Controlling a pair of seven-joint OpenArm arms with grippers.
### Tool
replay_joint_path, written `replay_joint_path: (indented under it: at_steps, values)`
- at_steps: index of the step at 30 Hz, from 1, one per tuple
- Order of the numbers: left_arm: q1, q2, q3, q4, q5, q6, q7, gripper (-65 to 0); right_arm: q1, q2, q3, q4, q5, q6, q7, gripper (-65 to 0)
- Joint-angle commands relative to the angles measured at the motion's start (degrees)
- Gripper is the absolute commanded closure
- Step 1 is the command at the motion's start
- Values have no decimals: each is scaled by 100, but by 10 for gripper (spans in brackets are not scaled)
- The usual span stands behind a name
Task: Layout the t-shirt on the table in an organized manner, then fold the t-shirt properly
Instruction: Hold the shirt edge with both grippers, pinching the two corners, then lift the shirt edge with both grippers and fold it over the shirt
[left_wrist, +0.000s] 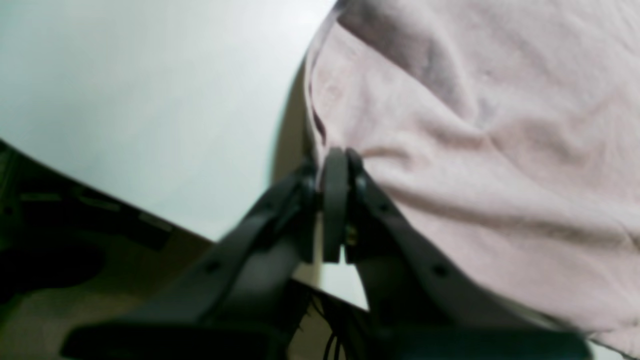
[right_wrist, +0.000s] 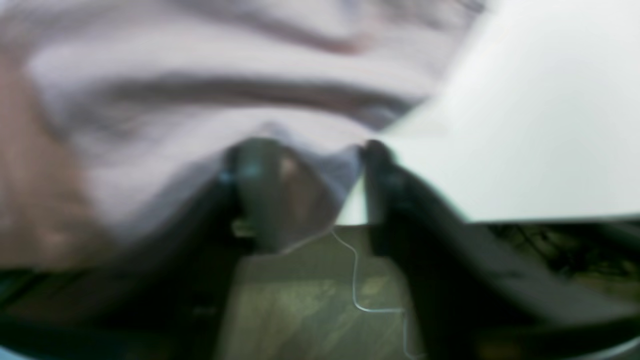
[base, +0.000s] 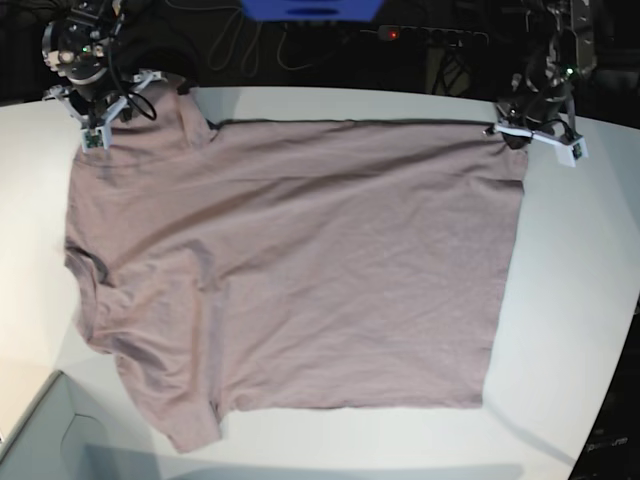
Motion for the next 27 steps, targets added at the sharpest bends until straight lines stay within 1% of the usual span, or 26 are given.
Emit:
replay_joint_path:
  at_steps: [1,2,3,8,11,14,18,23,27]
  values:
    - [-9,-47,-29,88,-19,-28,-78,0,-37,0,10,47,-56,313,-106,-60]
    - [-9,-47,-29,88,-19,-28,-78,0,-37,-8,10,73,-56,401,-106,-6]
    - [-9,-47,-29,88,-19,-28,-78,0,-37,-8,10,82,-65,471,-106,0]
    - [105,-47,-29,378,-19,-28,-78,0,-169,-35,177,434,-47,511,-106,0]
    - [175,-47,-38,563,-1,-19,-78,0,-204,-246,309,944,-47,511,-88,0]
    - [184,-21,-302,695,-10,-19,-70,0,-196,-377,547,1375,-47,511,-97,0]
    - [281,-3,-627,888,-19,-19,-70,0,-196,-377,643,1726,-47,511,-97,0]
    - [377,-12,-891,1064,-19,-19,-70,0,-257,-377,705,1814,-47,511,-97,0]
    - [483,6,-935,1143,-19,-19,-70,0,-319,-377,705,1823,-47,511,-71,0]
